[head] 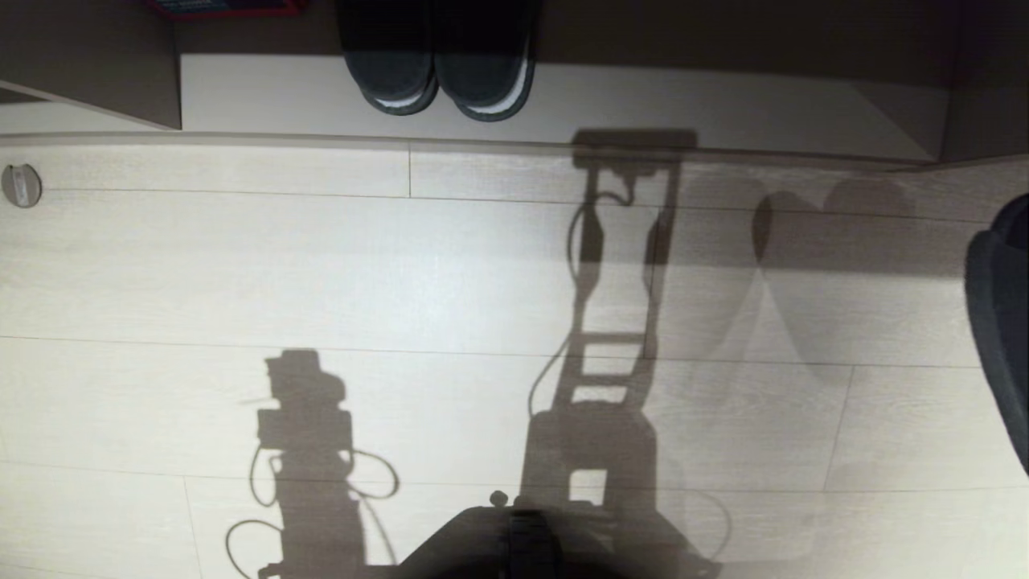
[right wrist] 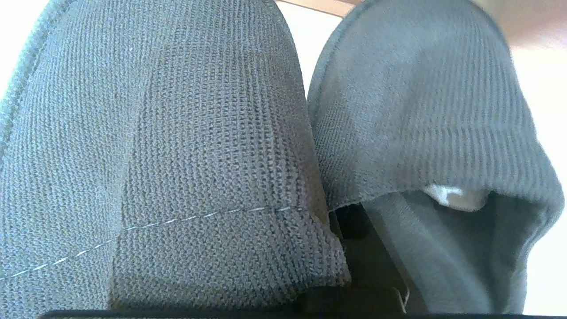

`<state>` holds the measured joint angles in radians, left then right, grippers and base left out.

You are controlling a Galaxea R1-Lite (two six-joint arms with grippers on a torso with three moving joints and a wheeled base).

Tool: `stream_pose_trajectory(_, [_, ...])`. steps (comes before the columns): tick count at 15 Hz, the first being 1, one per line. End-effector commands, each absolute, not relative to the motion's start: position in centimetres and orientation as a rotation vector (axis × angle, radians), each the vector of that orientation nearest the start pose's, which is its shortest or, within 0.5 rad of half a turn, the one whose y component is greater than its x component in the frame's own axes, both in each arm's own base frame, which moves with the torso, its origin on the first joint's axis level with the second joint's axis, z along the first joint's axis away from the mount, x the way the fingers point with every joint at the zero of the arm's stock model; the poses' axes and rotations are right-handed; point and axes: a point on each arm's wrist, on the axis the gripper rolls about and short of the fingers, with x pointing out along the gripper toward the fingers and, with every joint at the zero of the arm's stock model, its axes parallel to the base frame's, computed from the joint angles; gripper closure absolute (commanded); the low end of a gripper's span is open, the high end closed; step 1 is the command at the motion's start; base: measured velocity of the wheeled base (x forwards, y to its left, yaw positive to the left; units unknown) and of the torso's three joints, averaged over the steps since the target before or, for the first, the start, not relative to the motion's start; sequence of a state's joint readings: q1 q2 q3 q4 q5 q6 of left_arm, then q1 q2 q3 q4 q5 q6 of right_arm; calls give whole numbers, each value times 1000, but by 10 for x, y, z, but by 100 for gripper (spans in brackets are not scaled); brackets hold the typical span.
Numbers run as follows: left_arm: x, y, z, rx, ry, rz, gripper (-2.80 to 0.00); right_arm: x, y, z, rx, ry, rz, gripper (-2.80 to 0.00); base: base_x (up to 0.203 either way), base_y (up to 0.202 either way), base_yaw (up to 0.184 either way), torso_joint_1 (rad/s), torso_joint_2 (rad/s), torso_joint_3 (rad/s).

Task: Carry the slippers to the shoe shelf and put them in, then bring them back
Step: Place the slippers on the floor

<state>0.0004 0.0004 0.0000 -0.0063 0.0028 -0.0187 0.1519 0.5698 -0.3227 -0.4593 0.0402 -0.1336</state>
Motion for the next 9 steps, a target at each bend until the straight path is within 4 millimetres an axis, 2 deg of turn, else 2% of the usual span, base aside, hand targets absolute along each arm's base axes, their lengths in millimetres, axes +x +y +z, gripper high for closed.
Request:
stream_pose_trajectory(1, [-23,0,76,-17,-6,5,0,-6,0,197,-106,-352,116,0,0,0,0,0,0,0])
stream_pose_trajectory(4, [-23,0,76,-15,-6,5,0,-24,0,154,-106,-303,66,0,0,0,0,0,0,0])
stream_pose_trajectory(7, [-23,0,76,-15,-7,4,0,-31,1,120,-106,-168,94,0,0,0,0,0,0,0])
stream_pose_trajectory(9, [-23,0,76,-15,-8,4,0,-28,1,93,-106,-78,104,0,0,0,0,0,0,0])
